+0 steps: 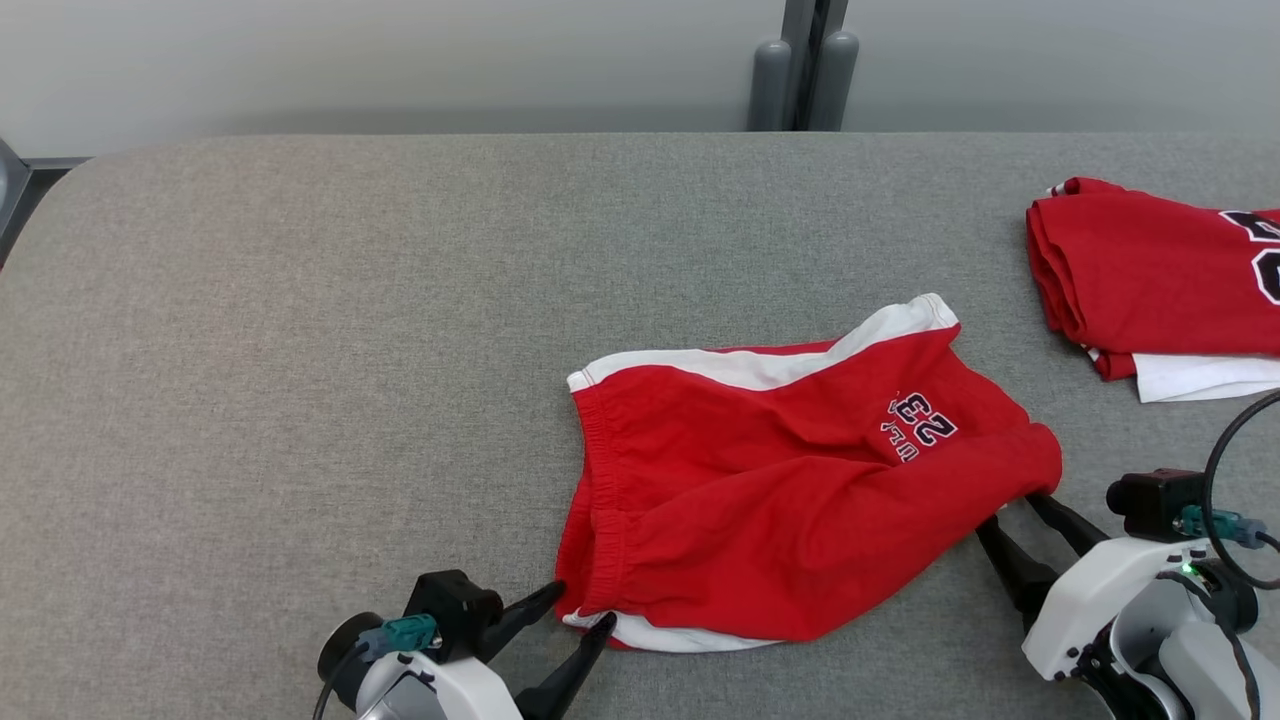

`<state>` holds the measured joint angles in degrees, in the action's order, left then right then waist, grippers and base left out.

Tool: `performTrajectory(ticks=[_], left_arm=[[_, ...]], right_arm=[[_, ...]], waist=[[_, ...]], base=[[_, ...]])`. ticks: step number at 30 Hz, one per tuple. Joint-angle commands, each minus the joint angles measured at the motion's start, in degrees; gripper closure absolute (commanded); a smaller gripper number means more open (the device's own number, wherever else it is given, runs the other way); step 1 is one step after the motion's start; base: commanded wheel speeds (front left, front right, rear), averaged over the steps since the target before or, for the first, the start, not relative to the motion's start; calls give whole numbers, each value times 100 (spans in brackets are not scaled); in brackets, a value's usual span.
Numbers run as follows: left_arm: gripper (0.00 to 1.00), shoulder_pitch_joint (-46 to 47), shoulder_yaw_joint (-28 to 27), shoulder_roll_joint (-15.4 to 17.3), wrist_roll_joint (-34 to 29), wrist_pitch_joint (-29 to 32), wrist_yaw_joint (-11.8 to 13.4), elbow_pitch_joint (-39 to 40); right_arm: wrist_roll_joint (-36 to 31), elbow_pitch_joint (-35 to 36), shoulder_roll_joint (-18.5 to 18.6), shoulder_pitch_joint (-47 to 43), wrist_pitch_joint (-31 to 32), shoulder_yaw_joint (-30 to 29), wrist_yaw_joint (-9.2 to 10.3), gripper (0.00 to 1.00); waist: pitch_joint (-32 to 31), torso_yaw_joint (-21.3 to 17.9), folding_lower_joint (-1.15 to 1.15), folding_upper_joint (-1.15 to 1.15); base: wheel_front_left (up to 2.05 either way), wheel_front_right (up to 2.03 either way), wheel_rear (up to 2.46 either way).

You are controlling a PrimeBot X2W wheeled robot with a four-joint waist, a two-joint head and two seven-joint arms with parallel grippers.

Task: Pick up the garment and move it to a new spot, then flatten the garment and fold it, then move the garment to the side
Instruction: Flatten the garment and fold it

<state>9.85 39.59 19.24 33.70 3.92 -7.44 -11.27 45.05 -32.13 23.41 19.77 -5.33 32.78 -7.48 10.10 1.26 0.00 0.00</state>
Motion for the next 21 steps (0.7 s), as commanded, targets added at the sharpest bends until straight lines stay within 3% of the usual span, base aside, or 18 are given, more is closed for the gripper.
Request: performTrajectory(ticks=[1, 2, 4, 6, 8, 21], left_arm=[[21, 118, -2, 30, 43, -28, -6, -13], [30, 130, 11, 35, 49, -30, -6, -22], [53, 150, 34, 44, 70, -38, -6, -37], [71, 152, 52, 55, 82, -41, -6, -54], [100, 149, 62, 68, 97, -56, -6, -60], [100, -3, -97, 171, 180, -367, 106, 269]], right_arm=[[46, -49, 32, 64, -56, 51, -5, 7], [73, -88, 32, 91, -73, 85, -5, 50], [140, -144, 36, 135, -102, 176, -5, 69], [219, -174, 35, 172, -141, 251, -5, 98], [294, -211, 59, 206, -192, 332, -5, 100], [685, 3, 387, -78, -511, 508, -5, 100]], waist=[[5, 2, 0, 0], [9, 3, 0, 0], [12, 6, 0, 0], [8, 10, 0, 0], [2, 10, 0, 0], [-219, -27, 0, 0]], base=[[0, 0, 0], [0, 0, 0], [0, 0, 0], [0, 0, 0], [0, 0, 0], [0, 0, 0]])
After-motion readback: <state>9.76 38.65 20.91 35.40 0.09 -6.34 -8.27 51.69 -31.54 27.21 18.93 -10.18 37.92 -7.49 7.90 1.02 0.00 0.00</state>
